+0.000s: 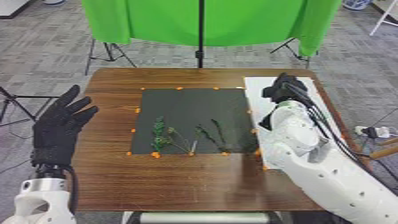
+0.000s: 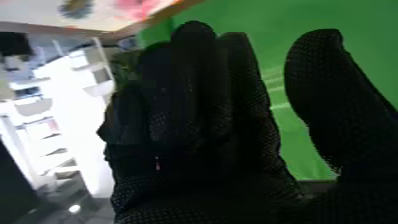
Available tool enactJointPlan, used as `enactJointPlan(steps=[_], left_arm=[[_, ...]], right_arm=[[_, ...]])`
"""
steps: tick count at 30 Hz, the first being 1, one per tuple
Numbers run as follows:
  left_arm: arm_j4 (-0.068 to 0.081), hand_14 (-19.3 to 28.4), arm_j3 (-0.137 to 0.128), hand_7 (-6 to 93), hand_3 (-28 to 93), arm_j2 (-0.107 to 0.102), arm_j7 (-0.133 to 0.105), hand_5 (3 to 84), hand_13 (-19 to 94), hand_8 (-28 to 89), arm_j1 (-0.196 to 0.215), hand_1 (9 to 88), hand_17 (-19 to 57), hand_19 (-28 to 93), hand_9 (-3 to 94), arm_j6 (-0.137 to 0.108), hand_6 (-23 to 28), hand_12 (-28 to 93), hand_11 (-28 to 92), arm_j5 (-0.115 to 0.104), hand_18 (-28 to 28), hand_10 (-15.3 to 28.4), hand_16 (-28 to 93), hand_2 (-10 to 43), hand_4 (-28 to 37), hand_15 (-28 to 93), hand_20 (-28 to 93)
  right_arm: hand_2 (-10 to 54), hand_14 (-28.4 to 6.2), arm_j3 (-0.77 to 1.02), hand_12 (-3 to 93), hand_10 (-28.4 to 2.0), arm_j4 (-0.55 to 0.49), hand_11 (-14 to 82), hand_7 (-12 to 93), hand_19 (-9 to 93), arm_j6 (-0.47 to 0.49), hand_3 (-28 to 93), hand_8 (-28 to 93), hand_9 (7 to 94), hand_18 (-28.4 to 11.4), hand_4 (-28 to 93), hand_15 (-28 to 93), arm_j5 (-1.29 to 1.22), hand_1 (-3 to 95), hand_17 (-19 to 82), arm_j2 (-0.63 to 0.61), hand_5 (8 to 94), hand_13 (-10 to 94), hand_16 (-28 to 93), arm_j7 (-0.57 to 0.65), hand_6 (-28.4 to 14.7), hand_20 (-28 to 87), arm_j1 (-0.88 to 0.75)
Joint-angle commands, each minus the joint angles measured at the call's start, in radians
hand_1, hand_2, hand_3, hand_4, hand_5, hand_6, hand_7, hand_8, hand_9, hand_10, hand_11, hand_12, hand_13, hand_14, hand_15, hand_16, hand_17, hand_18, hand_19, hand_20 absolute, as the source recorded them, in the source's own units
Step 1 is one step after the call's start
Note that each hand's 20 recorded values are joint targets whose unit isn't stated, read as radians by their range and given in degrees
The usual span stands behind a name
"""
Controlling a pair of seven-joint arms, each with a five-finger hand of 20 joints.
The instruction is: Arrange flowers
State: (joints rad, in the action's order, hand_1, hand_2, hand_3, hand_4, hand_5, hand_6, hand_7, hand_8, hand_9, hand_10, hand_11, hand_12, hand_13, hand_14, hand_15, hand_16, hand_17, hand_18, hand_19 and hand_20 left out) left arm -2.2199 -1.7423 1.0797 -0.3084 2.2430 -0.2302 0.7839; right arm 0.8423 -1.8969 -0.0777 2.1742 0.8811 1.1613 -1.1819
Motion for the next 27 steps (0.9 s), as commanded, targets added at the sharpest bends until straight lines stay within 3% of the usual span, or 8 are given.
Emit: enactJointPlan(steps=[1,4,10,16,18,21,23,27], left_arm=[[0.01,24.3,0.009,13.5,77,-0.01,0.001,35.4,23,-10,-0.011,19.9,-9.9,53,32.1,-0.01,6.3,11,25,-0.011,25.5,17.6,-7,7.3,-28.3,52,14],[0.012,24.3,0.013,13.6,77,-0.008,0.007,35.3,23,-10,-0.017,20.0,-9.9,53,32.1,-0.006,6.3,11,25,-0.011,25.6,17.6,-7,7.4,-28.3,52,14],[0.014,24.3,0.016,13.5,77,-0.001,0.014,35.2,23,-11,-0.023,20.0,-9.8,53,32.1,0.0,6.3,11,25,-0.006,25.5,17.6,-7,7.3,-28.3,52,14],[0.013,24.3,0.018,13.6,77,-0.003,0.011,35.3,23,-10,-0.026,20.0,-9.9,53,32.1,-0.003,6.4,11,25,-0.008,25.5,17.6,-7,7.3,-28.3,52,14],[0.013,24.3,0.018,13.6,77,-0.001,0.012,35.3,23,-10,-0.026,20.1,-9.8,53,32.1,-0.001,6.4,11,25,-0.006,25.5,17.7,-7,7.3,-28.3,52,14],[0.013,24.3,0.021,13.5,77,0.0,0.012,35.3,23,-10,-0.025,20.1,-9.9,53,32.2,-0.001,6.4,11,25,-0.007,25.6,17.7,-7,7.4,-28.3,52,14],[0.012,24.3,0.016,13.5,77,0.006,0.017,35.3,23,-10,-0.025,20.1,-9.9,53,32.2,0.002,6.4,11,25,-0.001,25.6,17.7,-7,7.4,-28.3,52,14],[0.013,24.3,0.016,13.4,77,0.008,0.016,35.3,23,-11,-0.025,20.2,-9.9,53,32.2,0.003,6.5,11,25,-0.001,25.6,17.7,-7,7.3,-28.3,52,14]], right_arm=[[-9.1,-15.5,0.03,16.6,-19.9,0.028,43.3,13,93,0.098,79,-12,65.2,-23.9,-23,74,-0.033,36.8,35,-0.05,59.7,64,12,0.006,-1.8,31,-0.038],[-9.3,-15.5,0.038,16.6,-20.2,0.046,43.2,13,93,0.159,78,-12,64.2,-24.1,-23,74,-0.054,36.7,34,-0.03,58.6,63,11,0.008,-1.7,31,-0.048],[-9.5,-16.3,-0.011,16.6,-21.2,0.094,44.0,14,93,0.184,78,-12,60.2,-24.0,-24,76,-0.066,36.1,31,-0.021,53.8,60,10,0.015,-2.1,31,-0.026],[-9.5,-16.0,-0.04,15.9,-20.7,0.132,44.0,16,93,0.218,77,-13,60.7,-24.1,-25,76,-0.079,37.3,31,-0.012,55.7,60,9,0.023,-1.4,31,-0.021],[-9.5,-15.3,-0.059,15.7,-19.6,0.149,43.8,16,93,0.21,77,-13,63.0,-24.3,-26,75,-0.068,39.0,32,-0.009,57.9,62,9,0.024,-1.3,31,-0.02],[-9.5,-12.8,-0.114,17.7,-16.3,0.169,40.7,19,93,0.126,76,-12,68.9,-23.8,-28,72,-0.017,44.5,34,-0.026,64.5,67,10,0.027,-0.2,33,-0.013],[-9.5,-9.7,-0.138,29.9,-10.4,0.173,24.2,20,93,0.084,69,-3,80.4,-22.9,-28,66,0.002,53.6,37,-0.037,74.3,72,14,0.02,-0.1,35,-0.01],[-9.5,-5.5,-0.136,34.1,-7.7,0.169,16.1,22,93,0.066,67,3,90.4,-20.3,-28,57,0.007,60.6,41,-0.046,84.1,80,22,0.015,0.8,35,-0.016]])
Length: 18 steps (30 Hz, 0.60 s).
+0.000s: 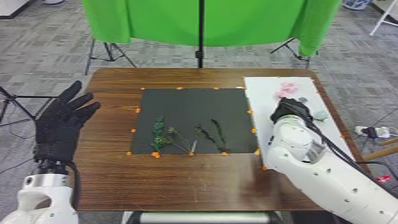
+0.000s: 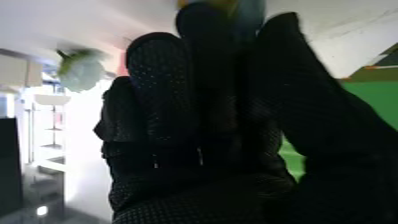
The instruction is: Arrange flowers
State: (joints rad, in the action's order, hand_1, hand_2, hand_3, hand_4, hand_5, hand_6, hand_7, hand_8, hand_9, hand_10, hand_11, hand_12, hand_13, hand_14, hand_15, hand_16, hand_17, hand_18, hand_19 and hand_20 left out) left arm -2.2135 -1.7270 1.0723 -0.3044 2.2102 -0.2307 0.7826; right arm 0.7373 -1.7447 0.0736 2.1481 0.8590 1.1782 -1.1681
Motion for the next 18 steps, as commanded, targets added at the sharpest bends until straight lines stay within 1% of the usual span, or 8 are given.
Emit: enactJointPlan(steps=[1,4,5,8,11,12,15,18], left_arm=[[0.006,24.3,0.001,13.4,77,0.013,0.009,35.3,23,-10,0.012,20.2,-9.9,53,32.2,0.002,6.5,11,25,-0.002,25.6,17.6,-7,7.3,-28.3,52,14],[0.006,24.3,0.001,13.4,77,0.013,0.008,35.3,23,-10,0.013,20.2,-9.9,53,32.1,0.004,6.5,11,25,-0.002,25.5,17.6,-7,7.3,-28.3,52,14],[0.004,24.4,-0.001,13.5,77,0.014,0.007,35.3,23,-10,0.018,20.2,-9.9,53,32.1,0.002,6.5,11,25,-0.002,25.5,17.6,-7,7.3,-28.3,52,14],[0.004,24.4,-0.003,13.6,77,0.014,0.006,35.2,23,-10,0.018,20.2,-9.9,53,32.2,0.002,6.4,11,25,-0.001,25.6,17.7,-7,7.3,-28.3,52,14],[0.004,24.3,-0.004,13.6,77,0.01,0.01,35.3,23,-11,0.011,20.3,-9.9,53,32.2,0.005,6.5,11,25,0.001,25.5,17.7,-7,7.3,-28.3,52,14],[0.006,24.3,-0.002,13.6,77,0.006,0.007,35.3,23,-11,0.007,20.3,-9.9,53,32.2,0.004,6.5,11,25,0.0,25.5,17.7,-7,7.3,-28.3,52,14],[0.005,24.3,-0.001,13.6,77,0.002,0.011,35.2,23,-11,0.0,20.3,-9.9,53,32.2,0.003,6.5,11,25,0.0,25.5,17.7,-7,7.3,-28.3,52,14],[0.006,24.3,0.003,13.7,77,-0.001,0.023,35.2,23,-11,-0.015,20.3,-9.9,53,32.2,0.009,6.5,11,25,0.005,25.5,17.7,-7,7.3,-28.3,52,14]], right_arm=[[-9.5,-4.7,-0.031,34.3,-7.5,0.017,15.4,22,93,-0.096,66,3,91.1,-19.3,-28,55,0.037,61.7,41,-0.026,84.6,81,23,-0.004,0.6,33,-0.03],[-9.5,-3.5,-0.046,34.5,-7.0,0.008,14.9,22,93,-0.15,65,3,91.6,-18.1,-28,52,0.056,63.0,42,-0.038,85.0,82,25,0.0,0.2,31,-0.017],[-9.5,-3.3,-0.043,34.6,-6.8,0.002,14.8,22,93,-0.165,66,4,91.7,-17.9,-28,51,0.071,63.2,42,-0.038,85.1,83,25,-0.003,0.1,30,-0.018],[-9.5,-3.1,-0.051,34.6,-6.6,-0.029,14.9,22,93,-0.209,66,4,92.0,-18.2,-28,51,0.097,63.4,43,-0.04,85.5,83,26,-0.016,-0.1,31,-0.002],[-9.5,-3.1,-0.065,34.7,-6.8,-0.066,14.9,22,93,-0.236,67,3,92.1,-18.5,-28,51,0.136,63.2,44,-0.022,85.9,84,26,-0.046,-0.4,32,0.022],[-9.5,-3.1,-0.066,34.6,-7.0,-0.079,14.9,22,93,-0.242,67,3,92.3,-18.6,-28,51,0.144,63.0,44,-0.01,86.1,84,27,-0.062,-0.5,33,0.028],[-9.5,-3.1,-0.064,34.6,-7.1,-0.102,14.8,22,93,-0.237,68,4,92.6,-18.7,-28,51,0.168,62.8,44,0.056,86.4,84,27,-0.133,-0.6,33,0.039],[-9.5,-3.1,-0.09,34.7,-7.0,-0.113,14.7,22,93,-0.213,69,4,92.8,-18.6,-28,51,0.174,62.4,44,0.133,86.6,85,27,-0.194,-0.6,34,0.059]])
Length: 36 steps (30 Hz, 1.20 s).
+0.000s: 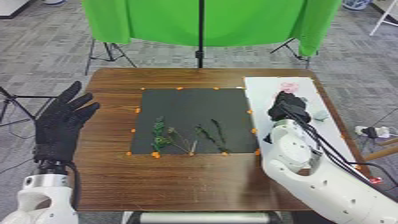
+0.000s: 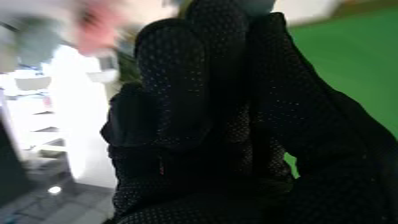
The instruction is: Arrange flowers
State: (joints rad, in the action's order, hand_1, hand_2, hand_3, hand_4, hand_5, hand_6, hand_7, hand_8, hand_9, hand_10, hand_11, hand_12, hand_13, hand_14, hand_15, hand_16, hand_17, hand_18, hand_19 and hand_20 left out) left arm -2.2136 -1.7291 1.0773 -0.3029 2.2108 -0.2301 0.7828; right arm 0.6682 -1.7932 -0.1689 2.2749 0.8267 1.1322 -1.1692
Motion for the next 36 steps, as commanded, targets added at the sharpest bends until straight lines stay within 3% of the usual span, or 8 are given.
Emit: enactJointPlan(steps=[1,5,7,9,12,19,29,36], left_arm=[[0.006,24.4,0.009,13.7,77,-0.006,0.024,35.2,23,-11,-0.022,20.3,-9.9,53,32.1,0.007,6.5,11,25,0.006,25.6,17.7,-7,7.3,-28.3,52,14],[0.01,24.4,0.021,13.7,77,-0.02,0.035,35.3,23,-11,-0.057,20.3,-9.9,53,32.1,0.013,6.5,11,25,0.012,25.6,17.5,-7,7.3,-28.3,52,14],[0.023,24.4,0.045,13.7,77,-0.02,0.044,35.2,23,-11,-0.099,20.3,-9.9,53,32.1,0.028,6.5,11,25,0.015,25.5,17.6,-7,7.3,-28.3,52,14],[0.021,24.3,0.045,13.7,77,-0.025,0.044,35.2,23,-11,-0.105,20.4,-9.9,53,32.1,0.025,6.5,11,25,0.02,25.5,17.7,-7,7.3,-28.3,52,14],[0.01,24.3,0.02,13.7,77,-0.026,0.046,35.2,23,-11,-0.08,20.4,-9.9,53,32.1,0.022,6.4,11,25,0.018,25.5,17.8,-7,7.2,-28.3,52,14],[-0.008,24.3,-0.009,13.6,78,-0.016,0.019,35.3,23,-11,-0.006,20.4,-9.9,53,32.2,-0.002,6.4,11,25,0.006,25.5,17.8,-7,7.1,-28.3,52,14],[-0.011,24.3,0.004,13.6,78,-0.03,-0.015,35.3,23,-10,0.001,20.5,-9.9,53,32.2,-0.018,6.4,11,25,-0.007,25.5,17.6,-7,7.2,-28.3,52,14],[-0.01,24.3,0.011,13.6,78,-0.031,-0.018,35.1,23,-11,-0.002,20.5,-9.8,53,32.3,-0.018,6.5,11,25,-0.008,25.5,17.7,-7,7.2,-28.3,52,14]], right_arm=[[-9.5,-3.1,-0.031,34.7,-7.0,-0.063,14.8,22,93,0.04,69,4,92.9,-18.6,-28,51,0.054,62.3,44,0.195,86.7,85,27,-0.166,-0.6,34,0.066],[-9.5,-3.1,-0.056,34.9,-7.0,-0.038,14.8,21,93,0.104,69,4,93.1,-18.6,-28,51,0.06,62.3,44,0.337,86.9,85,27,-0.269,-0.7,34,0.077],[-9.5,-3.0,-0.127,35.1,-7.1,-0.022,14.7,21,93,0.109,69,4,93.1,-18.6,-28,51,0.116,62.3,44,0.343,86.9,85,27,-0.228,-0.7,34,0.122],[-9.5,-3.0,-0.158,35.3,-7.1,-0.014,14.6,21,93,0.103,70,4,93.0,-18.8,-28,51,0.129,61.7,44,0.345,86.8,85,28,-0.19,-0.7,34,0.147],[-9.5,-5.7,-0.111,34.7,-8.6,-0.045,16.1,22,93,0.222,72,3,89.9,-20.2,-28,58,0.151,57.1,42,0.329,82.7,80,23,-0.177,-1.1,37,0.113],[-9.5,-14.1,-0.011,17.6,-18.5,-0.076,41.8,17,93,0.317,77,-13,69.1,-25.6,-28,74,0.059,41.0,34,0.239,63.0,66,12,-0.052,-2.9,44,0.055],[-9.5,-16.7,0.061,15.7,-21.3,-0.03,38.9,14,93,0.364,76,-12,66.0,-27.8,-28,75,-0.063,38.1,31,0.153,56.8,63,11,0.028,-3.6,46,0.019],[-9.5,-16.9,0.044,15.7,-21.5,0.027,38.1,15,93,0.365,75,-12,65.5,-28.3,-28,75,-0.1,37.7,31,0.123,55.7,63,10,0.061,-3.2,46,0.038]])
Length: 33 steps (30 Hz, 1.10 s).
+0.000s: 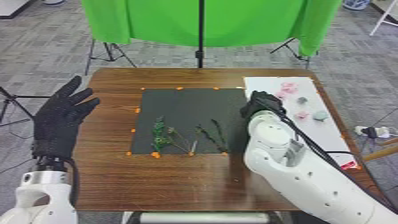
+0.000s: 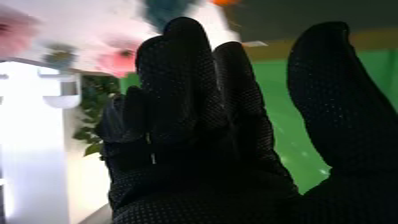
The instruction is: Arrange flowers
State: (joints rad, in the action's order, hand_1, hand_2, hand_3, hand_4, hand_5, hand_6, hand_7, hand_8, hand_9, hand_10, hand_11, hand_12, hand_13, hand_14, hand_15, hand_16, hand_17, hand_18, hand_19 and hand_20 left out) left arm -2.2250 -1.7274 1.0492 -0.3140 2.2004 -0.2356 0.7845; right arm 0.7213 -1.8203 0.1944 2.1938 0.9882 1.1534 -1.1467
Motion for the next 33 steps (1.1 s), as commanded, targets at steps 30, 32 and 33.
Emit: enactJointPlan(steps=[30,32,33], left_arm=[[0.006,24.3,0.003,13.7,78,0.008,0.021,35.2,23,-11,-0.015,20.6,-9.8,53,32.2,0.003,6.4,11,25,0.003,25.5,17.7,-7,7.1,-28.3,52,14],[0.009,24.3,0.006,13.8,78,0.004,0.021,35.2,23,-11,-0.024,20.6,-9.8,53,32.2,0.007,6.4,11,25,0.002,25.5,17.7,-7,7.1,-28.3,52,14],[0.009,24.3,0.006,13.7,78,0.002,0.023,35.2,23,-11,-0.028,20.6,-9.8,53,32.2,0.007,6.5,11,25,0.002,25.5,17.7,-7,7.1,-28.3,52,14]], right_arm=[[-9.5,-1.6,-0.223,29.4,-8.0,0.087,15.8,21,93,-0.463,70,4,93.7,-20.6,-28,48,0.143,63.2,48,-0.093,88.0,89,29,-0.021,-0.3,37,0.118],[-9.5,-1.6,-0.236,29.6,-8.0,0.065,15.9,21,93,-0.461,71,4,93.7,-20.6,-28,49,0.152,63.1,48,-0.051,88.1,89,30,-0.08,-0.4,37,0.131],[-9.5,-1.6,-0.239,29.7,-8.0,0.057,15.9,21,93,-0.458,71,4,93.7,-20.6,-28,49,0.151,63.0,48,-0.024,88.1,89,30,-0.112,-0.4,37,0.134]])
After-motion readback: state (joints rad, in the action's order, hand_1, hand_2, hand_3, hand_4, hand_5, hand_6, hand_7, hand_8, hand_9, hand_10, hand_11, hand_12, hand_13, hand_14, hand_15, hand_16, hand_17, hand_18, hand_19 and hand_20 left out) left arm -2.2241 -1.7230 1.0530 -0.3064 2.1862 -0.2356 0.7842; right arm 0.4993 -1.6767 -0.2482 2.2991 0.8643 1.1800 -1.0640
